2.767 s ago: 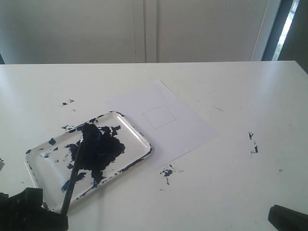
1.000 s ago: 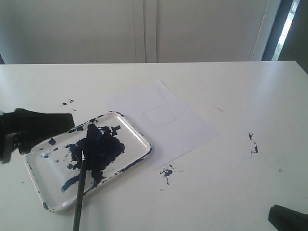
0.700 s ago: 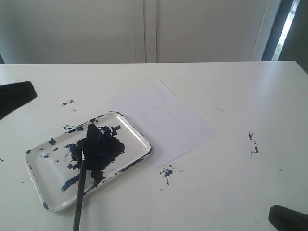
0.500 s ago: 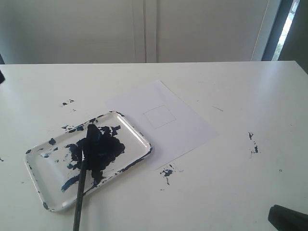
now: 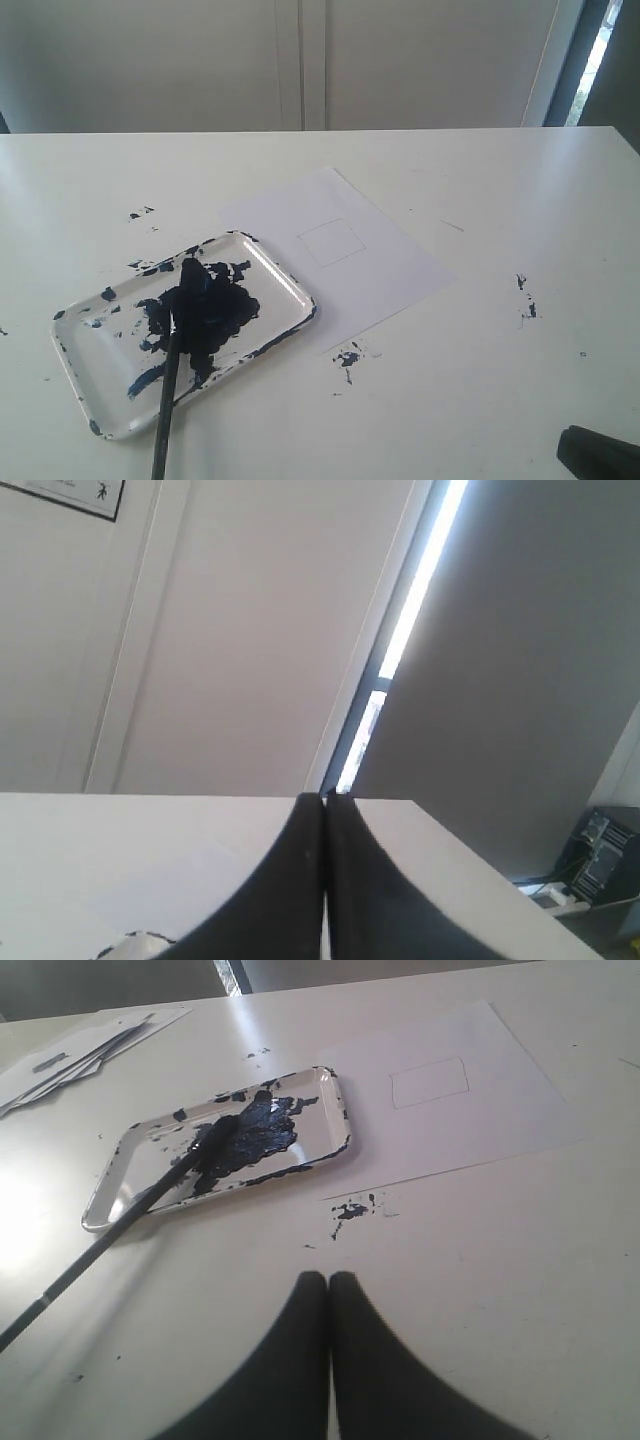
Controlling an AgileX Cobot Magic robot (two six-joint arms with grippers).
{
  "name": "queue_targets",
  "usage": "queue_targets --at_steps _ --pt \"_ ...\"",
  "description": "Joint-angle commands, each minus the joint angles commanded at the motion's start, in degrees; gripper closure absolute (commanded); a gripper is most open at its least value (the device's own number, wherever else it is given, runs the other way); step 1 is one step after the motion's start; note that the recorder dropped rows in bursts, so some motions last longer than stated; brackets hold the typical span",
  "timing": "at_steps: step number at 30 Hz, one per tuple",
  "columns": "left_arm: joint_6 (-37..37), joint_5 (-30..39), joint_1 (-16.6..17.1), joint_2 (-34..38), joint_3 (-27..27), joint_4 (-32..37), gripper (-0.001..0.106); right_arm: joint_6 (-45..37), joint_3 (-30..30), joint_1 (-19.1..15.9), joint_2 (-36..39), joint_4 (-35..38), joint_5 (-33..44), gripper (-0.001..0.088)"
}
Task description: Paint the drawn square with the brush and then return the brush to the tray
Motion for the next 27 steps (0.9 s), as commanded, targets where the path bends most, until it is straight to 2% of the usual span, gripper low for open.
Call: queue_targets --at_steps 5,12,18,20,27 --pt "0.00 0.10 0.00 -0.46 3.21 0.13 0.105 0.00 0.00 0.00 0.00 0.00 0.00 0.0868" --pt "0.00 -0.52 0.00 -0.46 10.93 0.13 0.105 0.00 0.00 0.00 0.00 0.00 0.00 0.0868" --pt "0.00 0.26 0.00 -0.46 12.49 0.60 0.105 0.00 0.00 0.00 0.00 0.00 0.00 0.0868" --pt "0.13 1.73 0.00 -0.46 12.49 2.81 0.105 0.00 0.00 0.00 0.00 0.00 0.00 0.0868" --pt "0.13 5.63 0.00 -0.46 14.17 19.84 0.105 0.00 0.00 0.00 0.00 0.00 0.00 0.0868"
